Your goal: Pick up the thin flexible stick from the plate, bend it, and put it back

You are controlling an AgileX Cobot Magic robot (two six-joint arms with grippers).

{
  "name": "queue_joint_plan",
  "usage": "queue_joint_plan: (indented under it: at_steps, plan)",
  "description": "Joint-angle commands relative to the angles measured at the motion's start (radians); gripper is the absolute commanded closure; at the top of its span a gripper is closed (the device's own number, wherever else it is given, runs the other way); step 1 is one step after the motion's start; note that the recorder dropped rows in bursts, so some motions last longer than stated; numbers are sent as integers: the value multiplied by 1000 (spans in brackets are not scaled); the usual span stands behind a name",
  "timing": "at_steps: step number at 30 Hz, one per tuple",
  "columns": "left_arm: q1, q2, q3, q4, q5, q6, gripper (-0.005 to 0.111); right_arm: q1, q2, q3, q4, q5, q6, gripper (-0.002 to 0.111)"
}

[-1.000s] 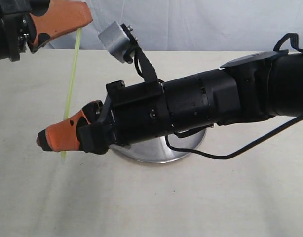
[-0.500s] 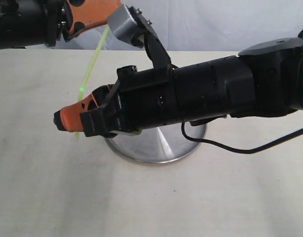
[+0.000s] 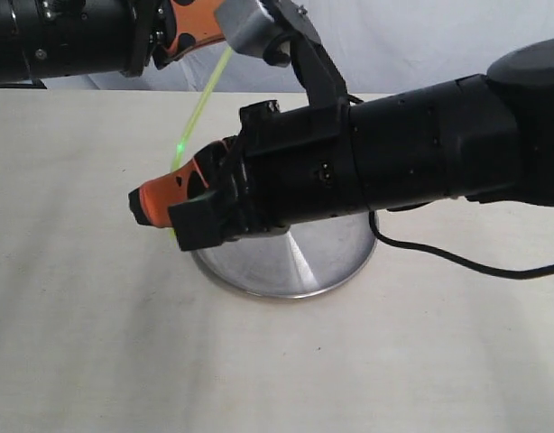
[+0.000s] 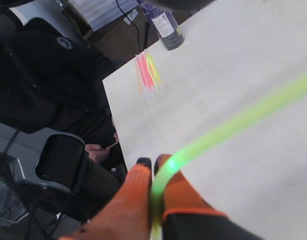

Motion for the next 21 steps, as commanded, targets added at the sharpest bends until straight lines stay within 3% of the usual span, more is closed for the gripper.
queue_joint_plan:
  at_steps: [1,21]
  plan:
    - [-5,13,-3,2,-13,8,107,1,-26,-4,-39,47,-7,109]
    - [-5,33,-3,2,-5,-2,107,1,-81,-4,-53,5,-9,109]
